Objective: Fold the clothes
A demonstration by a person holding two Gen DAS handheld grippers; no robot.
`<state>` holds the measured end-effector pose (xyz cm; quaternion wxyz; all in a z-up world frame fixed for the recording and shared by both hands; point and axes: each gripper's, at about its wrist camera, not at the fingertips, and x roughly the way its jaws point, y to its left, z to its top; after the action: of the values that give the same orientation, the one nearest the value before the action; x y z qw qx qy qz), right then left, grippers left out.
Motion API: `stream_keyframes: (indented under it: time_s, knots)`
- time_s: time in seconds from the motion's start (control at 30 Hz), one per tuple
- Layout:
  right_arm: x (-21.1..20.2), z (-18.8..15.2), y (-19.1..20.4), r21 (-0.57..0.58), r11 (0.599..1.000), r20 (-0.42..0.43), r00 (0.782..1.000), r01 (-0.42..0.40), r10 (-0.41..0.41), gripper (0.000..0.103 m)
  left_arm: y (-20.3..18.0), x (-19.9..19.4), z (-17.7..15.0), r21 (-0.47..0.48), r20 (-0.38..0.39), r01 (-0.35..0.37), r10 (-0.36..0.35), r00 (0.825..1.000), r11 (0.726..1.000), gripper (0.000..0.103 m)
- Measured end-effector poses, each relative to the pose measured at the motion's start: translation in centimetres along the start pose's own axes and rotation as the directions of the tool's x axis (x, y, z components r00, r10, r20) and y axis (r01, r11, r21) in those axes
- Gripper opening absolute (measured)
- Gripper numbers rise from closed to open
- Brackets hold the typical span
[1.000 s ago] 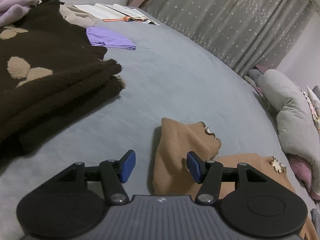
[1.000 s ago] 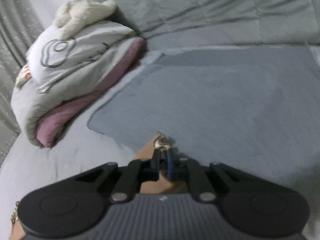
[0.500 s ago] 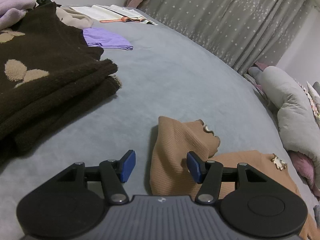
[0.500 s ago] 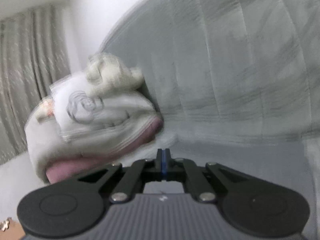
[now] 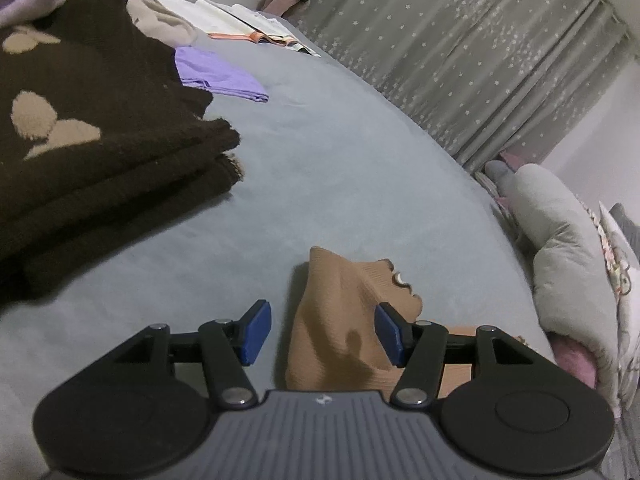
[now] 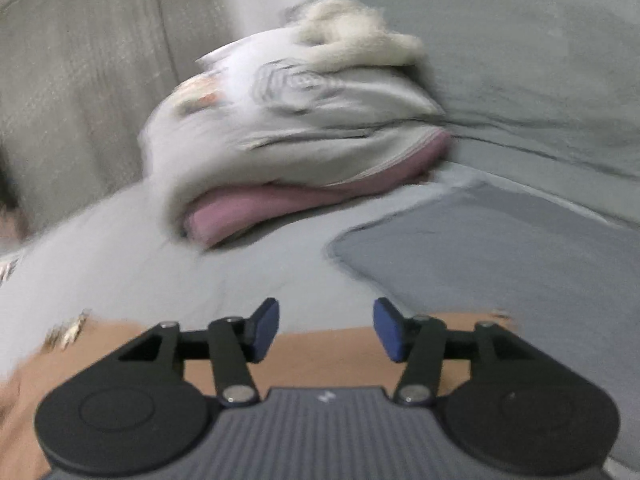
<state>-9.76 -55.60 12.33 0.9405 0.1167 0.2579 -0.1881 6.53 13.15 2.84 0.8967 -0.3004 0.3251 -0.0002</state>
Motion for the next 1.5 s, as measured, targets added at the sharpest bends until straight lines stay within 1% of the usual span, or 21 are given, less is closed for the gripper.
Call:
stream_keyframes:
  time_s: [0.07, 0.13, 0.23, 0.27, 0.3, 0.4, 0.47, 0.5, 0.6, 0.67, 0.73, 0.8, 0.87, 0.97, 1.07, 1.1, 1.17, 1.23, 1.3, 1.43, 1.5]
  knots:
    - [0.0, -0.2, 1.7, -0.040, 0.999, -0.004, 1.000, -0.026, 0.026, 0.065, 0.0, 0.4, 0.0, 0.004, -0.007, 0.007, -0.007, 1.000, 1.000, 0.056]
    - [0.0, -0.4, 3.1, -0.069, 0.996, -0.008, 0.999, -0.049, 0.048, 0.067, -0.1, 0.9, 0.1, 0.009, -0.014, 0.014, -0.014, 1.000, 1.000, 0.056]
    - [0.1, -0.7, 5.3, -0.113, 0.990, -0.015, 0.997, -0.083, 0.082, 0.067, -0.8, 1.6, 0.0, 0.056, -0.019, 0.001, 0.000, 1.000, 0.998, 0.055]
    - [0.1, -0.8, 6.0, -0.128, 0.987, -0.018, 0.996, -0.094, 0.093, 0.067, -1.0, 1.8, 0.0, 0.065, -0.020, 0.000, 0.002, 1.000, 0.998, 0.046]
    - [0.1, -0.9, 6.7, -0.143, 0.984, -0.021, 0.994, -0.106, 0.104, 0.067, -1.2, 1.9, 0.0, 0.066, -0.027, 0.002, 0.000, 1.000, 0.998, 0.028]
    - [0.1, -1.2, 8.9, -0.186, 0.973, -0.031, 0.990, -0.140, 0.136, 0.067, -1.6, 1.8, 0.0, 0.066, -0.043, -0.002, 0.005, 0.999, 0.998, 0.012]
    - [0.3, -1.2, 9.4, -0.195, 0.970, -0.032, 0.990, -0.143, 0.140, 0.067, -2.0, 1.1, 0.2, 0.070, -0.018, -0.002, 0.003, 1.000, 0.998, 0.010]
    - [0.5, -1.2, 9.6, -0.198, 0.970, -0.032, 0.990, -0.143, 0.139, 0.067, -2.1, 0.7, 0.2, 0.063, -0.006, 0.001, -0.001, 1.000, 0.998, 0.010]
    - [0.8, -1.1, 9.7, -0.195, 0.971, -0.027, 0.990, -0.138, 0.135, 0.067, -2.3, -2.2, 0.7, -0.022, 0.096, 0.010, -0.007, 0.995, 1.000, 0.009]
    - [0.8, -1.0, 9.6, -0.188, 0.973, -0.021, 0.991, -0.133, 0.132, 0.067, -2.6, -5.6, 0.7, -0.087, 0.185, 0.037, -0.020, 0.982, 0.995, 0.009]
    - [0.8, -0.9, 9.6, -0.182, 0.975, -0.018, 0.992, -0.127, 0.126, 0.067, -3.4, -7.9, 0.3, -0.073, 0.227, 0.037, -0.019, 0.974, 0.997, 0.010]
    - [0.8, -1.0, 9.8, -0.186, 0.974, -0.020, 0.992, -0.129, 0.128, 0.067, -4.0, -9.6, -0.4, -0.042, 0.256, 0.018, -0.007, 0.967, 0.999, 0.010]
    - [0.7, -1.1, 10.0, -0.191, 0.973, -0.022, 0.991, -0.133, 0.131, 0.068, -3.8, -10.5, -0.6, -0.057, 0.284, -0.006, 0.022, 0.959, 0.998, 0.010]
    - [0.7, -1.2, 10.4, -0.198, 0.970, -0.025, 0.990, -0.139, 0.136, 0.068, -2.1, -10.5, 0.2, -0.085, 0.290, -0.039, 0.062, 0.955, 0.996, 0.012]
    - [0.7, -1.4, 10.8, -0.205, 0.968, -0.028, 0.990, -0.144, 0.141, 0.070, -0.4, -10.4, 1.0, -0.113, 0.290, -0.072, 0.102, 0.952, 0.991, 0.018]
    - [0.6, -1.4, 10.9, -0.208, 0.967, -0.029, 0.989, -0.146, 0.143, 0.070, 0.2, -9.7, 1.0, -0.113, 0.260, -0.090, 0.117, 0.959, 0.990, 0.019]
    - [0.6, -1.5, 11.1, -0.213, 0.966, -0.031, 0.989, -0.149, 0.146, 0.076, 1.4, -8.5, 1.1, -0.111, 0.199, -0.126, 0.146, 0.969, 0.986, 0.020]
    - [0.6, -1.6, 11.2, -0.218, 0.964, -0.033, 0.988, -0.151, 0.148, 0.077, 2.0, -7.9, 0.9, -0.116, 0.161, -0.145, 0.163, 0.974, 0.983, 0.022]
    - [0.6, -1.7, 11.3, -0.223, 0.963, -0.036, 0.988, -0.153, 0.149, 0.077, 3.0, -7.2, 0.5, -0.135, 0.096, -0.183, 0.197, 0.976, 0.974, 0.025]
    - [0.7, -1.8, 11.4, -0.235, 0.960, -0.042, 0.988, -0.154, 0.148, 0.079, 4.6, -7.2, 0.1, -0.176, 0.049, -0.202, 0.213, 0.976, 0.964, 0.028]
    - [0.7, -1.8, 11.4, -0.238, 0.959, -0.043, 0.988, -0.153, 0.147, 0.079, 5.5, -7.7, 0.5, -0.167, 0.076, -0.216, 0.230, 0.970, 0.962, 0.031]
